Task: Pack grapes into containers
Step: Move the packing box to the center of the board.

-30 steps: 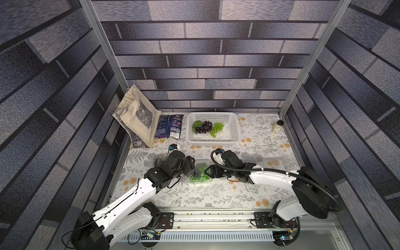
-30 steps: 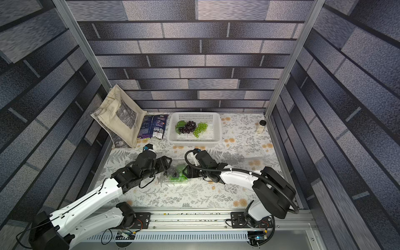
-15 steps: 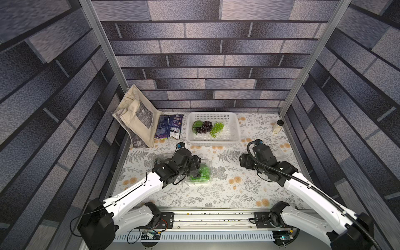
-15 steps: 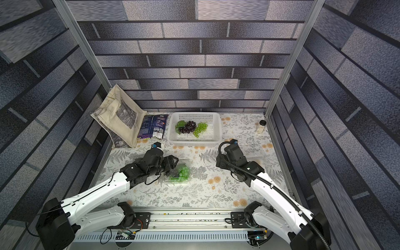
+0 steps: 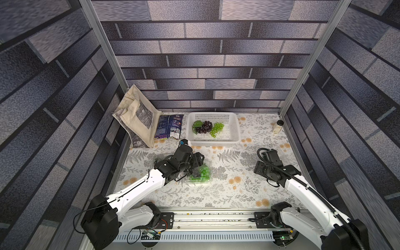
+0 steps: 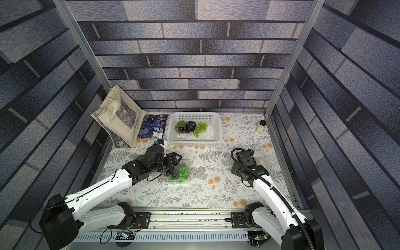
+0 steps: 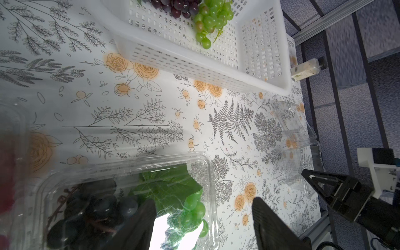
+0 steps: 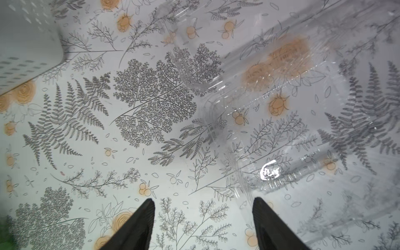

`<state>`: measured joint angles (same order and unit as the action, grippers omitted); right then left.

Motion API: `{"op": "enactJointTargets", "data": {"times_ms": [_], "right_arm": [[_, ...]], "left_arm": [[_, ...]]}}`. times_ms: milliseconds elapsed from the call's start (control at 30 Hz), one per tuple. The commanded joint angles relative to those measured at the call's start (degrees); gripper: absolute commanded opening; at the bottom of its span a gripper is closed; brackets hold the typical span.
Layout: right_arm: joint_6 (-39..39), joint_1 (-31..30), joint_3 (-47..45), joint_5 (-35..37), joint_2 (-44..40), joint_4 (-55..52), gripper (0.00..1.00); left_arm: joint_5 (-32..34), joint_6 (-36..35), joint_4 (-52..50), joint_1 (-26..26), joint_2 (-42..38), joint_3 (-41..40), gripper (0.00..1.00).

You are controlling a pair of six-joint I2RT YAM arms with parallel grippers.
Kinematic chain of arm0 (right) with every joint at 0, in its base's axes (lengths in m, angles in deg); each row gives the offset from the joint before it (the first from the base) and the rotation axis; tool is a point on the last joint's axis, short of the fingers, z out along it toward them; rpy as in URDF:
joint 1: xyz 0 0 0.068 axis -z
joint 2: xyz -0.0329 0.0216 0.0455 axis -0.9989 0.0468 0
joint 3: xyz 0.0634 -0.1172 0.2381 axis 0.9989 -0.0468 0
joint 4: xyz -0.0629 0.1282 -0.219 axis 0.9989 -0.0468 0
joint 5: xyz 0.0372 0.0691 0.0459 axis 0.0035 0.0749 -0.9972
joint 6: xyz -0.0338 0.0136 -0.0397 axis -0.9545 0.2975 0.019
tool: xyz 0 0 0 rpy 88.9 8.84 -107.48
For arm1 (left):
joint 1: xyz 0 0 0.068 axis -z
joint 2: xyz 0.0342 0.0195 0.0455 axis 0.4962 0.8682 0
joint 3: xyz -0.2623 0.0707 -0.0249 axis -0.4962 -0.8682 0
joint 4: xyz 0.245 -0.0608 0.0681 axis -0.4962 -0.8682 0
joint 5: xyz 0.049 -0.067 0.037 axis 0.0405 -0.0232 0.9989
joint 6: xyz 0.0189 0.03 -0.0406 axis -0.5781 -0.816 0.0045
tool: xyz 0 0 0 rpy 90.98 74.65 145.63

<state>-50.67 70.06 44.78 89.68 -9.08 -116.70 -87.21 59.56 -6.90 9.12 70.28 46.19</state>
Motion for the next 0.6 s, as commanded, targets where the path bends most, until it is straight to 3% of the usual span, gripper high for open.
{"op": "enactJointTargets", "data": {"times_ms": [0, 367, 567], "right_arm": [[-0.7, 1.6, -1.1, 1.4, 1.1, 2.1, 0.73], [-3.3, 3.9, -1.5, 0.4, 9.6, 10.6, 0.68], [-4.5, 4.0, 0.2, -0.5, 15.2, 13.4, 0.46]], "left_arm": [[-1.6, -0.5, 1.6, -0.5, 0.7, 0.1, 0.73], [-4.1, 0.3, 3.0, -2.1, 2.1, -0.2, 0.73], [-4.0, 1.3, 3.6, -2.5, 1.2, -1.6, 0.73]]}}
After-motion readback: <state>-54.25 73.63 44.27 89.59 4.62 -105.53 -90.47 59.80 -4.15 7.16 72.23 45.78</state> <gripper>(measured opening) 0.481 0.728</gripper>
